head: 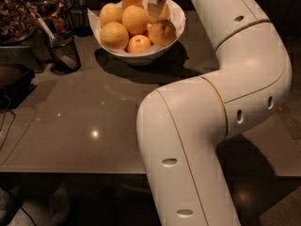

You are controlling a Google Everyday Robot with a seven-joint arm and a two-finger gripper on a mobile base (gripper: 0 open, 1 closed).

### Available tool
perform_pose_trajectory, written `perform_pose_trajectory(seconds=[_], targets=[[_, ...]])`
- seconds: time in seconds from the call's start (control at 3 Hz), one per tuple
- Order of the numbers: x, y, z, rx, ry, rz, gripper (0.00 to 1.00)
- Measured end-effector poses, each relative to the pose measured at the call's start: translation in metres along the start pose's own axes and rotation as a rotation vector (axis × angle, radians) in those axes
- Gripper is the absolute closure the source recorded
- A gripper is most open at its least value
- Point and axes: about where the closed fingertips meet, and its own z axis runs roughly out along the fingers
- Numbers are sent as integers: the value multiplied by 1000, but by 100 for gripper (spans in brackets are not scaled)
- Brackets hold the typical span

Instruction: Pick orange from white bowl

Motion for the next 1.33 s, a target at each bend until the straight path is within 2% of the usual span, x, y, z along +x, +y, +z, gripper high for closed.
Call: perform_pose_trajectory(seconds=[1.0, 1.33], targets=[[0, 0, 0, 0, 0, 0, 11], [0, 0, 0, 0, 0, 0, 0]])
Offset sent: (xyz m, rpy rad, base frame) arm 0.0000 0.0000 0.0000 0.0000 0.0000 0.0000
